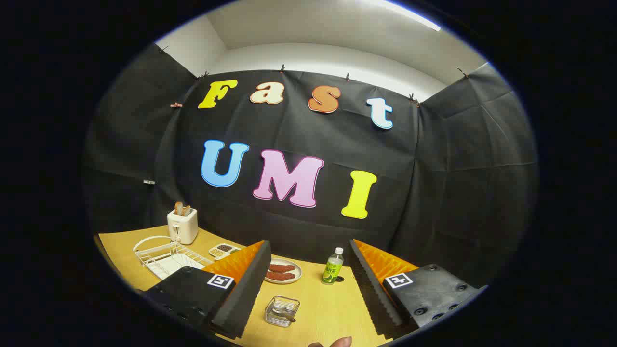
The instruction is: Take the plate from the dish rack, then take the spoon from the basket and place it into the plate.
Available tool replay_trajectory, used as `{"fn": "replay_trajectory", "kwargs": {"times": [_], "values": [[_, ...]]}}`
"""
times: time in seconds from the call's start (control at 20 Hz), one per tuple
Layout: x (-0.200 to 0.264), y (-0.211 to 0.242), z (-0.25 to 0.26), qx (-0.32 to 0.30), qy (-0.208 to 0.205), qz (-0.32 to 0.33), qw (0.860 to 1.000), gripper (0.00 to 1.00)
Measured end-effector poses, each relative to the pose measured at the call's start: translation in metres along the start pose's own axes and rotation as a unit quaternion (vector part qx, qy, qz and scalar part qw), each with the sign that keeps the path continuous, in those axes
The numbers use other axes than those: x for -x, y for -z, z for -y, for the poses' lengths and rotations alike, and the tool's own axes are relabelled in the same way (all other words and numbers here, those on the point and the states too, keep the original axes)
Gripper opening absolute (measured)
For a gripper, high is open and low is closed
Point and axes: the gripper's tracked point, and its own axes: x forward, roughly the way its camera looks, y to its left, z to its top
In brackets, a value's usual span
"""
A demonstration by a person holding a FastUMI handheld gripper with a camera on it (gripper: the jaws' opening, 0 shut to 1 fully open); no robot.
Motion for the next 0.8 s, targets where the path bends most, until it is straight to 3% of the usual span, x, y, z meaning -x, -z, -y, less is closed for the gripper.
{"fn": "replay_trajectory", "kwargs": {"times": [0.55, 0.8], "values": [[-0.002, 0.008, -0.012, -0.034, -0.002, -0.023, 0.999, 0.98], [-0.004, 0.009, -0.006, -0.037, 0.022, -0.027, 0.999, 0.98]]}}
